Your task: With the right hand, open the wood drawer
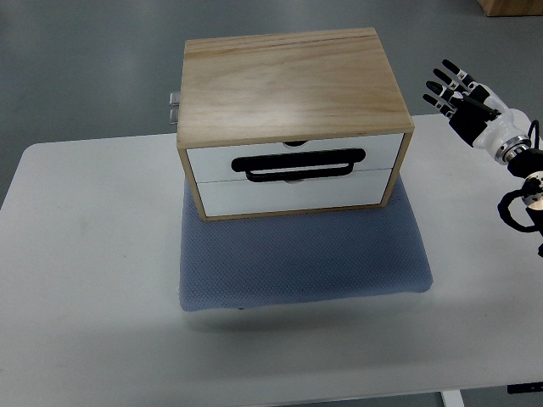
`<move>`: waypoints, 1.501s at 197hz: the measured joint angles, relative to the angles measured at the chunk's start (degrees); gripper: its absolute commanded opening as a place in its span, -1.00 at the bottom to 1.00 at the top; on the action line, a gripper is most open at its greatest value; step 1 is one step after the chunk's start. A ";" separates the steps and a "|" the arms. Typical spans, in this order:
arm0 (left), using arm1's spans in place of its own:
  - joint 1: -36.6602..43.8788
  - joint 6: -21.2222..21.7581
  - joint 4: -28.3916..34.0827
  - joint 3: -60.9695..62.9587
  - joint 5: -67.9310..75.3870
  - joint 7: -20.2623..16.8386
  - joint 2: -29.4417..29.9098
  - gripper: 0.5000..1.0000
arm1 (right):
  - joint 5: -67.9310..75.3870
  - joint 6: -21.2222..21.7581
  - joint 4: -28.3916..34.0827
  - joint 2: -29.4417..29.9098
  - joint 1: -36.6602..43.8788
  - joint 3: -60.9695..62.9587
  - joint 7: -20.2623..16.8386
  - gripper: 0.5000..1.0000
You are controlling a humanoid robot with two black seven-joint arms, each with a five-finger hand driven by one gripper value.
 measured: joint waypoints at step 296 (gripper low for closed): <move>0.26 0.00 0.23 -0.09 0.00 0.21 0.00 1.00 | 0.09 0.00 0.18 0.79 -0.44 0.32 0.00 0.78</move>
